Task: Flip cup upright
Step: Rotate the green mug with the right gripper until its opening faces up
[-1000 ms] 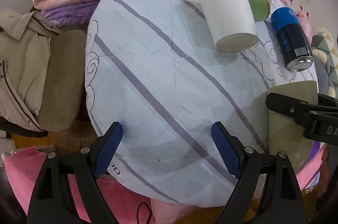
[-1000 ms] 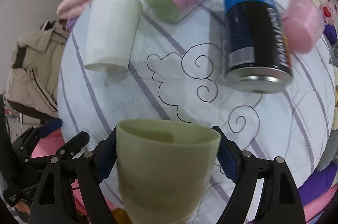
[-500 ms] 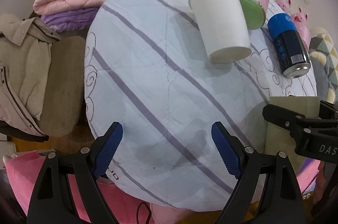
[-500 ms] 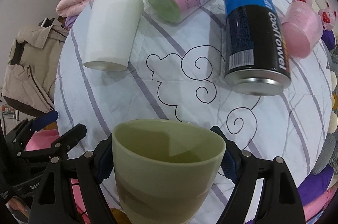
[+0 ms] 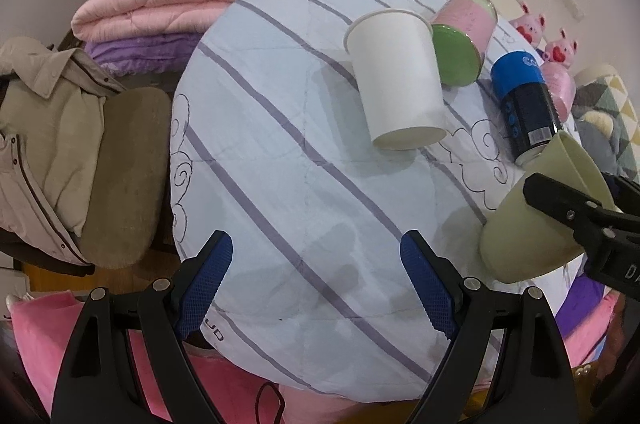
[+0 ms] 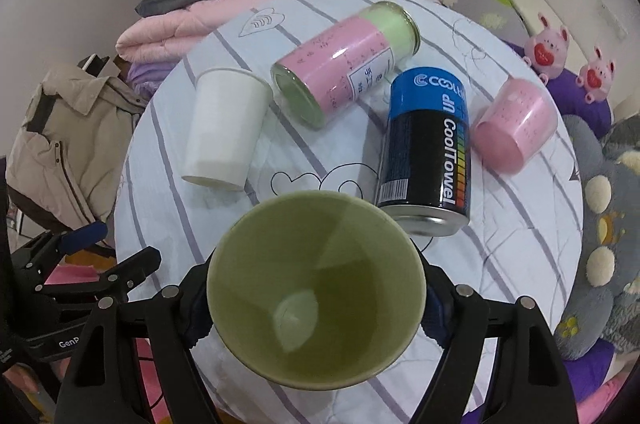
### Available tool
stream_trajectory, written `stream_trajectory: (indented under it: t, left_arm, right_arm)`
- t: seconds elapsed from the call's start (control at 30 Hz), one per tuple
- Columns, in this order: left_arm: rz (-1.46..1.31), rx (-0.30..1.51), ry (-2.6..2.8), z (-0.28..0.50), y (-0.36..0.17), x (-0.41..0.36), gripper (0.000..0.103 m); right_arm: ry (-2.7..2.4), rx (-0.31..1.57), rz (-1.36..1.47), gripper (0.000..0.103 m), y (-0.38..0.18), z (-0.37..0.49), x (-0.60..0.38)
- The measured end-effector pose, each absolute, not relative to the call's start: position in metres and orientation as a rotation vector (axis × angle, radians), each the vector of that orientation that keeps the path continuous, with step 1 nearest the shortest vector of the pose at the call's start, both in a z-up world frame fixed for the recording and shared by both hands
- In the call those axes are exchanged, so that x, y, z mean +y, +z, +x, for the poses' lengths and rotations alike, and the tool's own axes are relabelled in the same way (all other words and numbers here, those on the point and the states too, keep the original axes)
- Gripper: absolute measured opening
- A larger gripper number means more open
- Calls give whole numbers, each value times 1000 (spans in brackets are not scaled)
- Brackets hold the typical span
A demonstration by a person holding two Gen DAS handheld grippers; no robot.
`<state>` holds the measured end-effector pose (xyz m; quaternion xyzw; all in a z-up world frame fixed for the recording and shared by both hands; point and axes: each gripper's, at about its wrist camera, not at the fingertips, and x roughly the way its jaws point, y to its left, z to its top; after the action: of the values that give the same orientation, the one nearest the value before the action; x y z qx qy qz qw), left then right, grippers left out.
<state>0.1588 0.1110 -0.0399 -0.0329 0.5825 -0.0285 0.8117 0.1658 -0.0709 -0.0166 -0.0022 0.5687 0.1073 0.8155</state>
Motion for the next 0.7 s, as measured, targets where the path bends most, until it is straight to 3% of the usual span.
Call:
stream_trajectory:
  t: [0.7]
  left_arm:
    - [-31, 1192, -49, 133, -24, 100, 88]
  right_arm:
    - [196, 1196, -56, 82, -13, 132, -58]
